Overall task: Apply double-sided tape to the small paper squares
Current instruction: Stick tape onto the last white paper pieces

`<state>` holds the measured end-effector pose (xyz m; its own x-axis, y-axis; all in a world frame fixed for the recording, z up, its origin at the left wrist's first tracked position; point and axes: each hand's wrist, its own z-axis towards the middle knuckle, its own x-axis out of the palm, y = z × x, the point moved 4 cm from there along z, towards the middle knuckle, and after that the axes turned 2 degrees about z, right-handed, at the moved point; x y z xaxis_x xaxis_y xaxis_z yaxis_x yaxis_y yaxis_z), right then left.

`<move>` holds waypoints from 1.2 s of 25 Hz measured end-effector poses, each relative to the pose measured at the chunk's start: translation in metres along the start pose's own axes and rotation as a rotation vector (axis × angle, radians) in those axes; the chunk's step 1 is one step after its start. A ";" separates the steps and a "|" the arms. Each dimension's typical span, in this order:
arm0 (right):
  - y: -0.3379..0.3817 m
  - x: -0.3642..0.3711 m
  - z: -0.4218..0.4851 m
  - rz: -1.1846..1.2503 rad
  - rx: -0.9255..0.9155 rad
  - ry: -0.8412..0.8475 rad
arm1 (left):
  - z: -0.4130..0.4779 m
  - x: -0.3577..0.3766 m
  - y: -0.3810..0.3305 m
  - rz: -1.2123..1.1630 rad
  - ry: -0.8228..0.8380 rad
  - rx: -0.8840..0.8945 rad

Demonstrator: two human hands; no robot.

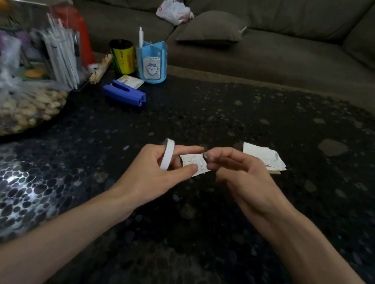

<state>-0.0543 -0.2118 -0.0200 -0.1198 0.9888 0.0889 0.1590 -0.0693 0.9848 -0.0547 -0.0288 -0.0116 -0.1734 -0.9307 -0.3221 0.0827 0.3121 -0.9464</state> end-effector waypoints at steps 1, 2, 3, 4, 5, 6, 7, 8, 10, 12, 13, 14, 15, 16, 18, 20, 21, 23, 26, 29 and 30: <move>-0.001 0.004 -0.001 0.027 0.010 0.038 | 0.000 0.001 -0.001 0.010 0.009 0.026; -0.002 0.008 -0.003 0.044 0.022 0.059 | 0.000 0.001 -0.001 0.018 0.014 0.043; -0.004 0.010 -0.003 0.058 0.036 0.065 | 0.001 0.000 0.000 0.024 0.014 0.054; -0.005 0.011 -0.003 0.072 0.047 0.064 | 0.001 0.000 0.001 0.026 0.012 0.056; -0.007 0.011 -0.003 0.081 0.053 0.064 | 0.002 -0.001 0.003 0.021 0.008 0.051; -0.007 0.011 -0.003 0.090 0.057 0.066 | 0.002 -0.001 0.003 0.013 0.003 0.045; -0.007 0.011 -0.003 0.092 0.059 0.066 | 0.003 -0.001 0.003 0.008 -0.001 0.041; -0.007 0.011 -0.003 0.090 0.059 0.061 | 0.002 -0.001 0.003 0.006 -0.004 0.039; -0.006 0.010 -0.003 0.085 0.063 0.041 | 0.002 -0.001 0.001 0.005 -0.010 0.030; -0.006 0.009 -0.003 0.075 0.078 0.025 | 0.001 -0.003 0.001 -0.002 -0.021 0.018; -0.006 0.009 -0.003 0.067 0.086 0.020 | 0.001 -0.003 0.000 -0.009 -0.026 0.012; -0.007 0.009 -0.003 0.060 0.093 0.015 | 0.000 -0.003 0.000 -0.017 -0.030 0.005; -0.007 0.009 -0.003 0.055 0.097 0.010 | 0.000 -0.004 0.000 -0.022 -0.031 0.000; -0.007 0.009 -0.003 0.055 0.099 0.007 | 0.000 -0.004 0.000 -0.025 -0.030 -0.004; -0.006 0.009 -0.004 0.060 0.098 0.004 | 0.000 -0.004 0.000 -0.026 -0.032 -0.010; -0.006 0.009 -0.004 0.061 0.100 0.000 | 0.000 -0.004 0.001 -0.026 -0.039 -0.018; -0.006 0.009 -0.004 0.059 0.101 0.000 | 0.000 -0.004 0.001 -0.026 -0.044 -0.023; -0.007 0.009 -0.004 0.054 0.103 0.005 | 0.001 -0.005 0.001 -0.031 -0.058 -0.037; -0.008 0.010 -0.004 0.049 0.110 0.010 | 0.000 -0.006 0.002 -0.046 -0.091 -0.050; -0.008 0.013 -0.005 0.030 0.106 0.042 | -0.001 -0.010 0.001 -0.048 -0.147 -0.044; -0.008 0.014 -0.006 0.026 0.102 0.052 | -0.001 -0.011 0.001 -0.040 -0.167 -0.043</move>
<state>-0.0627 -0.1983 -0.0254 -0.1644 0.9786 0.1242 0.2608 -0.0783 0.9622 -0.0536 -0.0178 -0.0094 -0.0100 -0.9601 -0.2794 0.0364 0.2789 -0.9596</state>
